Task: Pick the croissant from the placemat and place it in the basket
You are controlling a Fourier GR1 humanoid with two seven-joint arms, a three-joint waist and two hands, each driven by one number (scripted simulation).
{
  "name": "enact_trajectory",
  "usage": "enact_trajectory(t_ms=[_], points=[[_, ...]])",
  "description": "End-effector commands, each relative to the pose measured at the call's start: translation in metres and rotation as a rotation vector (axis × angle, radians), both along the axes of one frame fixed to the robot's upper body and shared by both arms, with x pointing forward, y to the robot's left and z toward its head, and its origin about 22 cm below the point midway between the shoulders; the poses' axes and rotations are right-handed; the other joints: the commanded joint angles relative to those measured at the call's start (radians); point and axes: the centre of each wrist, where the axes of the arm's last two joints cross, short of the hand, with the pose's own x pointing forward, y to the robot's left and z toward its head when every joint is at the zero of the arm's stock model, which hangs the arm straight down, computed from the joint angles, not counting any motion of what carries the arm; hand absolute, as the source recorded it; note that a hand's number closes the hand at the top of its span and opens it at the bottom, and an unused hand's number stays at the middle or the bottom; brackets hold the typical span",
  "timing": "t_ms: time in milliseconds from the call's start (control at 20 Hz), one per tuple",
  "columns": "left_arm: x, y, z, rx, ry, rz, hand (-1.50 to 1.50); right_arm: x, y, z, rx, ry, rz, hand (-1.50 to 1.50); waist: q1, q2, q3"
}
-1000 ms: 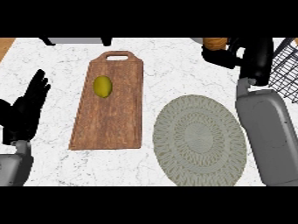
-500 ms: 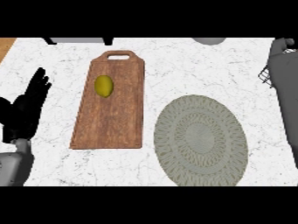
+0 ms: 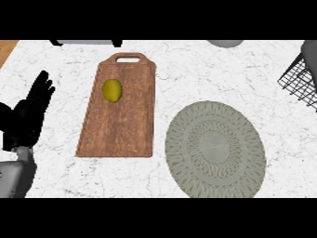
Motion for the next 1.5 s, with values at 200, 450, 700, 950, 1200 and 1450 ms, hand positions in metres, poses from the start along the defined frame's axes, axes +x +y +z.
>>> enact_trajectory(t_ms=[200,450,700,950,1200,1450], points=[[0.014,-0.022,0.007,-0.005,-0.019,-0.014,0.00,0.003,-0.049,-0.026,-0.009,0.085,-0.081,1.50,0.005,0.006,0.001],[0.009,0.007,0.009,0.000,0.004,-0.011,0.00,-0.007,-0.080,-0.049,0.028,0.107,-0.084,1.50,0.008,0.006,0.001],[0.012,-0.018,0.003,0.001,-0.011,-0.014,0.00,-0.013,-0.106,-0.029,0.065,0.063,-0.074,1.50,0.014,0.011,0.002],[0.007,-0.021,-0.004,-0.002,-0.004,-0.017,0.00,-0.021,-0.122,-0.040,0.105,0.073,-0.047,1.50,0.017,0.010,0.002],[0.014,-0.013,0.010,-0.004,-0.020,-0.021,0.00,-0.029,-0.136,-0.024,-0.672,0.211,-0.033,1.50,0.025,0.011,-0.001],[0.003,-0.013,0.004,-0.020,-0.014,-0.036,0.00,-0.030,-0.139,-0.032,-0.784,0.204,-0.074,1.50,0.041,0.015,0.002]])
